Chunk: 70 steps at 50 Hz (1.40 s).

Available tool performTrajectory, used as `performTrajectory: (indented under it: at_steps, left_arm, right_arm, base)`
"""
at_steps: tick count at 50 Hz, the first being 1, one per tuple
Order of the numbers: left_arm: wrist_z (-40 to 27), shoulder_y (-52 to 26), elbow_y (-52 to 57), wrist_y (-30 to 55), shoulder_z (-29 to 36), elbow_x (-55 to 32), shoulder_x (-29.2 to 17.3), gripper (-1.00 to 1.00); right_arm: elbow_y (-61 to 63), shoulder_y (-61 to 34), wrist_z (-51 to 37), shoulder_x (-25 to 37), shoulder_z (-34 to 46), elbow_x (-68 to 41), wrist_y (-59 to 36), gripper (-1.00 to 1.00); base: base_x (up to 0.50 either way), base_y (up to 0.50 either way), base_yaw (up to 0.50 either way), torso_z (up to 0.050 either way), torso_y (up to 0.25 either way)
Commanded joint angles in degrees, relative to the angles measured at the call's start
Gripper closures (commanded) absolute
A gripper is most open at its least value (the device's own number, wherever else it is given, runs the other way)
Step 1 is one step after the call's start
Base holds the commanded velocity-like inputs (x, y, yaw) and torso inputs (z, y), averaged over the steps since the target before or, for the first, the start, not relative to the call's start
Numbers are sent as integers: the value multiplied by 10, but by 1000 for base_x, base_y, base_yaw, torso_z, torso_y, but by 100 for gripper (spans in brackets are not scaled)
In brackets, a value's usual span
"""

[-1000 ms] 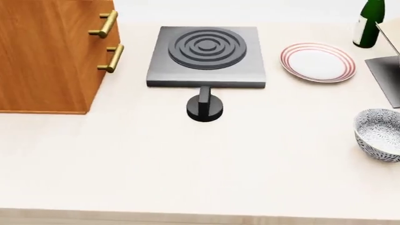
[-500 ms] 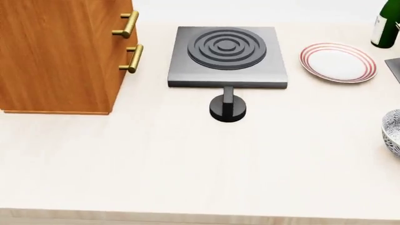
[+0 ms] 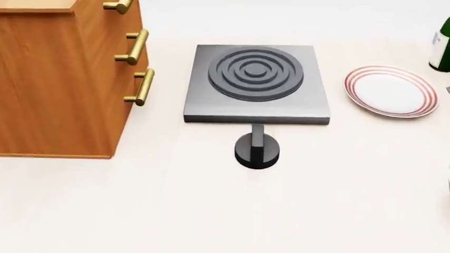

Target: Put the bowl on the stove.

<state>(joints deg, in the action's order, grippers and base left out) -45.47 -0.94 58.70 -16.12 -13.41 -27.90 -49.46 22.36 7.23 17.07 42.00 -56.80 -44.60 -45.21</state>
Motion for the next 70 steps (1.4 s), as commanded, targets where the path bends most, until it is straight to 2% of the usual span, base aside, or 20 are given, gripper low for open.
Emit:
performTrajectory:
  at_steps: [1, 42, 55, 63, 70]
  left_arm:
    - [3, 1, -7, -8, -11, 22, 9, -100]
    - [-7, 8, -11, -20, -5, 28, -1, -100]
    - [-11, 10, -11, -21, -4, 29, -4, -100]
    - [-13, 10, -12, -23, -1, 29, -5, -100]
    - [-15, 6, -12, -23, 2, 27, -7, -100]
  right_arm:
    - [5, 9, 13, -15, -8, 33, 17, -100]
    - [1, 26, 29, -21, 4, 57, 43, -100]
    - [-4, 17, 11, -18, 5, 53, 26, -100]
    - [-12, 15, 0, 32, 30, 66, -4, -100]
    - [-39, -41, -12, 155, 63, 23, -96, -100]
  base:
    - [500, 0, 0, 0, 0]
    - [500, 0, 0, 0, 1]
    - [500, 0, 0, 0, 0]
    - [86, 0, 0, 0, 0]
    - [0, 0, 0, 0, 0]
